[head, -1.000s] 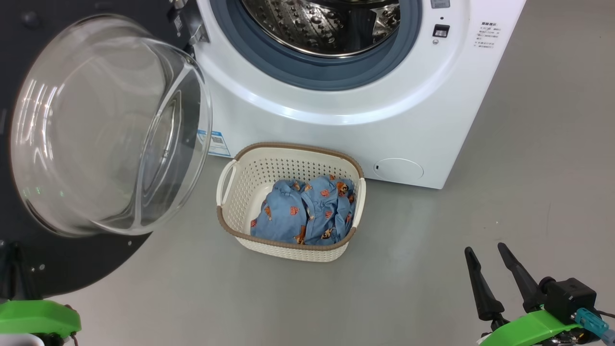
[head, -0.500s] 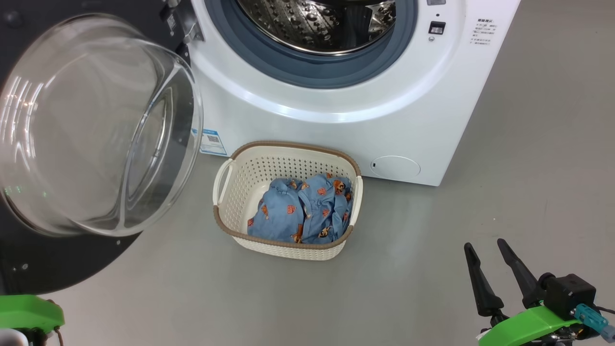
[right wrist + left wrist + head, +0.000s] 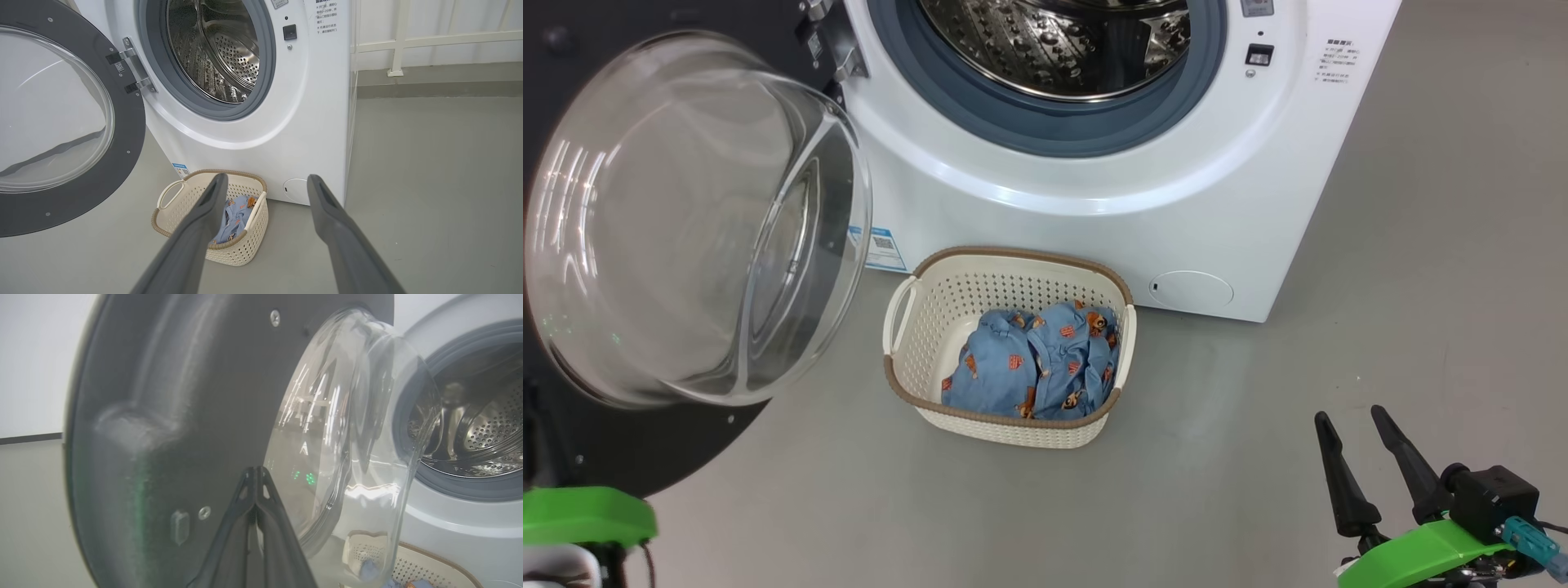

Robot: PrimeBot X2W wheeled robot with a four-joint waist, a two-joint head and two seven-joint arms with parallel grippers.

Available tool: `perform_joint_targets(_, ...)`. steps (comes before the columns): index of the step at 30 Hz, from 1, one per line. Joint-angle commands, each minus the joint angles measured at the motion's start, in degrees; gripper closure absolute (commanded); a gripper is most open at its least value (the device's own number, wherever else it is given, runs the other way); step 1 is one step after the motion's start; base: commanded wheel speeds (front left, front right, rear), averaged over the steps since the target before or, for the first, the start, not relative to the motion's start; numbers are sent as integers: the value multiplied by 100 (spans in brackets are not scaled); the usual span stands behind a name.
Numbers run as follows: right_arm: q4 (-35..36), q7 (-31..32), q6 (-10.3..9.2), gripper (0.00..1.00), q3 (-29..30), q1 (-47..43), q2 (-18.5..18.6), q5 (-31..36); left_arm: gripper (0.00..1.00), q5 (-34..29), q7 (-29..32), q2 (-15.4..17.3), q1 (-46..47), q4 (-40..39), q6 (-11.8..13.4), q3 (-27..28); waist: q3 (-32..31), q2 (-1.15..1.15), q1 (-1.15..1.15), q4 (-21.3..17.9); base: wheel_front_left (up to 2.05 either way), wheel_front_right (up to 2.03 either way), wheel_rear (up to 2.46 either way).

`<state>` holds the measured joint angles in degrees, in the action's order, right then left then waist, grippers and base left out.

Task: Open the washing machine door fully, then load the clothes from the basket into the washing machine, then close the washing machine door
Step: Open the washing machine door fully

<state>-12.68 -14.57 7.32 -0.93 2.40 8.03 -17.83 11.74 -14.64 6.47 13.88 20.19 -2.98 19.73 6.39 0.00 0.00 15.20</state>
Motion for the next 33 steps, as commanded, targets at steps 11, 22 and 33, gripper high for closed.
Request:
perform_joint_targets(11, 152, -43, 17, 0, -69, 12, 11, -18, 100, -263, -36, -149, -435, -920, -276, -320, -148, 0, 0, -73, 0, 0, 0)
perform_joint_targets(22, 158, -43, 17, 0, -67, -86, -46, -10, 100, -266, -36, -313, -914, -1365, -371, -970, -320, 0, 0, -245, 0, 0, 0)
perform_joint_targets(33, 238, -43, 17, 0, -71, -129, -86, -11, 0, -158, -36, -351, -1251, -1536, -307, -1271, -379, 0, 0, -556, 0, 0, 0)
